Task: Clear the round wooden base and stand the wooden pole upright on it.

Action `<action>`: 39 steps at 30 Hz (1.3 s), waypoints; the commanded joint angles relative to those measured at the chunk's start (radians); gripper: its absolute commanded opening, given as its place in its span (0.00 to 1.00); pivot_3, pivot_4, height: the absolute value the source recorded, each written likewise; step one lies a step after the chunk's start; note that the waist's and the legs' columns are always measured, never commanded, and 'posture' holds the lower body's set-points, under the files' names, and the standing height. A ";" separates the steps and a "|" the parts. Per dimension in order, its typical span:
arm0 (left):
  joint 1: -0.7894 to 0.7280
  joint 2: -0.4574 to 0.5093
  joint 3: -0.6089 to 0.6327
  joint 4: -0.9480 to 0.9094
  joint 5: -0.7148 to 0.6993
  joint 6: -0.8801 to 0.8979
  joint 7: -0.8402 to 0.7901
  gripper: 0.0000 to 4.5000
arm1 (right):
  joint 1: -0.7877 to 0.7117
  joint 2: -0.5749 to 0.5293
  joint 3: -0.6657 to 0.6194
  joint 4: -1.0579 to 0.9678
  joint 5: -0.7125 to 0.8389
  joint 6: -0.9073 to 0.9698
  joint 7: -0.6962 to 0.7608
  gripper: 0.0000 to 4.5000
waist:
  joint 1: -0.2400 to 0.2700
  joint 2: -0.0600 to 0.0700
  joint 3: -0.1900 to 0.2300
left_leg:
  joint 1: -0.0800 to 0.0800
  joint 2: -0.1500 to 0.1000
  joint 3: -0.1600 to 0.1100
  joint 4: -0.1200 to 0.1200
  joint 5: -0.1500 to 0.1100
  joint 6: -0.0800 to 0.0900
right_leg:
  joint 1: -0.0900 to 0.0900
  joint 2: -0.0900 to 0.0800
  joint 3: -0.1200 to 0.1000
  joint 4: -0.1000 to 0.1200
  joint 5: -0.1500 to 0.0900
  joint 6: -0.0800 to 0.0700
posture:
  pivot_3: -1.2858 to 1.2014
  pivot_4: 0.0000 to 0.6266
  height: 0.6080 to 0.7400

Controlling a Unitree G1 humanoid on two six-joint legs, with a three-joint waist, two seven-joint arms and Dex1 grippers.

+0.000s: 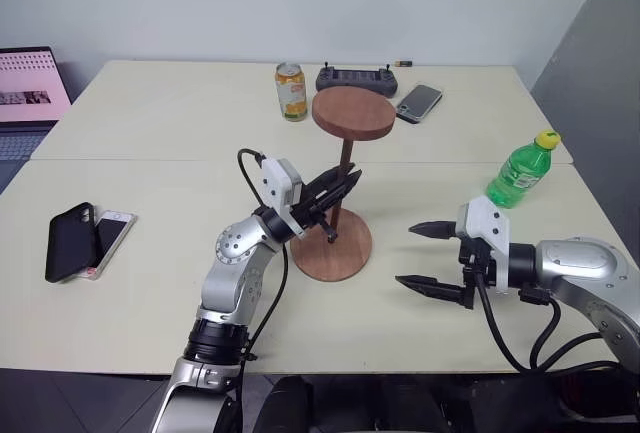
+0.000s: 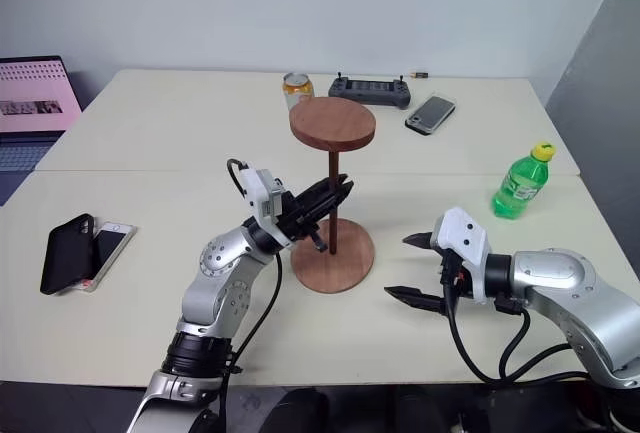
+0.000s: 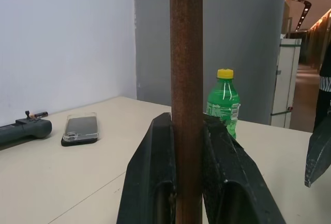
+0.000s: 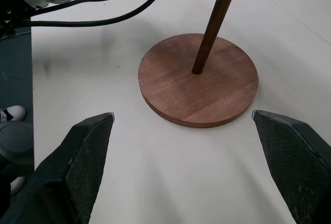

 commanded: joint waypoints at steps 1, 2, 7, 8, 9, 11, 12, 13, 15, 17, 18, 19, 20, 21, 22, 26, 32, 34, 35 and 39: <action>0.028 0.018 -0.009 0.015 0.035 -0.008 0.010 0.06 | -0.019 -0.001 -0.027 -0.039 0.018 0.001 -0.004 1.00 | 0.000 0.000 0.000 | 0.000 0.000 0.000 0.000 0.000 0.000 | 0.000 0.000 0.000 0.000 0.000 0.000 | 0.52 0.24 1.00; 0.033 0.022 -0.005 0.014 0.038 -0.011 0.014 0.06 | -0.020 -0.002 -0.027 -0.043 0.021 0.003 -0.005 1.00 | 0.000 0.000 0.000 | 0.000 0.000 0.000 0.000 0.000 0.000 | 0.000 0.000 0.000 0.000 0.000 0.000 | 0.52 0.24 1.00; 0.060 0.046 0.018 0.008 0.038 -0.014 0.036 0.06 | -0.026 0.002 -0.026 -0.052 0.029 0.013 -0.016 1.00 | -0.002 0.000 0.000 | 0.000 0.000 0.000 0.000 0.000 0.000 | 0.000 0.000 0.000 0.000 0.000 0.000 | 0.52 0.24 1.00; 0.068 0.051 0.022 0.004 0.036 -0.012 0.041 0.06 | -0.025 0.002 -0.026 -0.054 0.031 0.013 -0.017 1.00 | -0.003 0.000 0.000 | 0.000 0.000 0.000 0.000 0.000 0.000 | 0.000 0.000 0.000 0.000 0.000 0.000 | 0.52 0.24 1.00; 0.076 0.056 0.026 0.000 0.034 -0.009 0.045 0.06 | -0.025 0.002 -0.026 -0.055 0.032 0.014 -0.019 1.00 | -0.004 0.000 -0.001 | 0.001 0.000 0.000 0.000 0.000 0.000 | 0.000 0.000 0.000 0.000 0.000 0.000 | 0.52 0.24 1.00; 0.090 0.066 0.026 -0.007 0.035 -0.011 0.050 0.06 | -0.025 0.002 -0.025 -0.056 0.034 0.015 -0.020 1.00 | -0.005 0.001 -0.001 | 0.001 0.001 0.000 -0.001 0.000 0.000 | 0.000 0.001 0.001 0.000 0.000 0.000 | 0.52 0.24 1.00; 0.097 0.069 0.023 -0.010 0.037 -0.012 0.051 0.06 | -0.026 0.003 -0.023 -0.055 0.034 0.015 -0.021 1.00 | -0.005 0.001 -0.001 | 0.002 0.001 0.000 -0.001 0.000 0.000 | 0.001 0.001 0.000 0.000 0.000 0.000 | 0.52 0.24 1.00; 0.101 0.072 0.021 -0.012 0.038 -0.013 0.052 0.06 | -0.027 0.003 -0.022 -0.055 0.034 0.014 -0.022 1.00 | -0.005 0.001 -0.002 | 0.002 0.001 0.000 -0.001 0.000 0.000 | 0.001 0.001 0.001 0.000 0.000 0.000 | 0.52 0.24 1.00; 0.109 0.077 0.014 -0.017 0.040 -0.013 0.054 0.06 | -0.029 0.004 -0.019 -0.054 0.034 0.014 -0.023 1.00 | -0.006 0.001 -0.002 | 0.004 0.001 0.000 -0.001 0.000 0.000 | 0.003 0.001 0.001 0.000 0.000 0.000 | 0.52 0.24 1.00; 0.115 0.083 0.005 -0.019 0.048 -0.013 0.055 0.06 | -0.030 0.005 -0.017 -0.053 0.034 0.013 -0.023 1.00 | -0.006 0.001 -0.002 | 0.007 0.001 0.000 -0.002 0.000 0.000 | 0.006 0.001 0.001 0.000 0.000 0.000 | 0.52 0.24 1.00; 0.119 0.085 0.001 -0.017 0.053 -0.008 0.059 0.06 | -0.030 0.006 -0.016 -0.052 0.034 0.012 -0.023 1.00 | -0.006 0.001 -0.002 | 0.008 0.001 0.000 -0.002 0.000 0.000 | 0.007 0.001 0.001 0.000 0.000 0.000 | 0.52 0.24 1.00; 0.121 0.088 -0.001 -0.012 0.058 -0.005 0.063 0.06 | -0.030 0.006 -0.015 -0.051 0.032 0.010 -0.022 1.00 | -0.006 0.001 -0.002 | 0.009 0.001 0.000 -0.003 0.000 0.000 | 0.008 0.001 0.001 0.000 0.000 0.000 | 0.52 0.24 1.00; 0.122 0.091 -0.003 -0.004 0.063 -0.005 0.064 0.06 | -0.030 0.007 -0.014 -0.050 0.031 0.009 -0.022 1.00 | -0.006 0.001 -0.002 | 0.011 0.001 0.000 -0.003 0.000 0.000 | 0.009 0.001 0.001 -0.001 0.000 0.000 | 0.52 0.24 1.00; 0.123 0.093 -0.005 0.001 0.066 -0.006 0.066 0.06 | -0.030 0.008 -0.014 -0.049 0.031 0.009 -0.022 1.00 | -0.006 0.001 -0.002 | 0.013 0.001 0.000 -0.004 0.000 0.001 | 0.011 0.001 0.001 -0.002 -0.001 0.001 | 0.52 0.24 1.00; 0.123 0.097 -0.005 0.011 0.069 -0.005 0.067 0.06 | -0.029 0.008 -0.013 -0.048 0.029 0.008 -0.022 1.00 | -0.006 0.001 -0.002 | 0.014 0.001 0.000 -0.004 0.000 0.001 | 0.012 0.001 0.001 -0.002 -0.002 0.003 | 0.52 0.24 1.00; 0.127 0.109 -0.002 0.044 0.074 -0.004 0.078 0.06 | -0.022 0.010 -0.013 -0.050 0.028 0.006 -0.023 1.00 | -0.006 0.001 -0.003 | 0.014 0.001 0.000 -0.004 0.000 0.001 | 0.012 0.001 0.001 -0.002 -0.003 0.005 | 0.52 0.24 1.00; 0.142 0.122 -0.004 0.073 0.075 -0.001 0.079 0.06 | -0.021 0.014 -0.011 -0.049 0.025 0.003 -0.024 1.00 | -0.006 0.001 -0.009 | 0.015 0.002 0.000 -0.004 -0.001 0.001 | 0.013 0.002 0.001 -0.002 -0.003 0.005 | 0.52 0.24 1.00; 0.143 0.126 -0.008 0.075 0.078 -0.005 0.075 0.06 | -0.023 0.017 -0.011 -0.048 0.026 0.001 -0.023 1.00 | -0.006 0.001 -0.011 | 0.016 0.002 0.000 -0.005 -0.001 0.001 | 0.013 0.002 0.001 -0.002 -0.003 0.005 | 0.52 0.24 1.00; 0.142 0.129 -0.010 0.075 0.085 -0.011 0.075 0.06 | -0.024 0.020 -0.011 -0.048 0.027 -0.004 -0.021 1.00 | -0.006 0.001 -0.011 | 0.016 0.002 0.000 -0.005 -0.001 0.001 | 0.013 0.002 0.001 -0.001 -0.003 0.005 | 0.52 0.24 1.00; 0.140 0.137 -0.015 0.074 0.089 -0.015 0.079 0.06 | -0.029 0.030 -0.013 -0.046 0.028 -0.018 -0.014 1.00 | -0.006 0.001 -0.011 | 0.016 0.002 0.000 -0.005 -0.001 0.001 | 0.013 0.003 0.002 -0.002 -0.003 0.005 | 0.52 0.24 1.00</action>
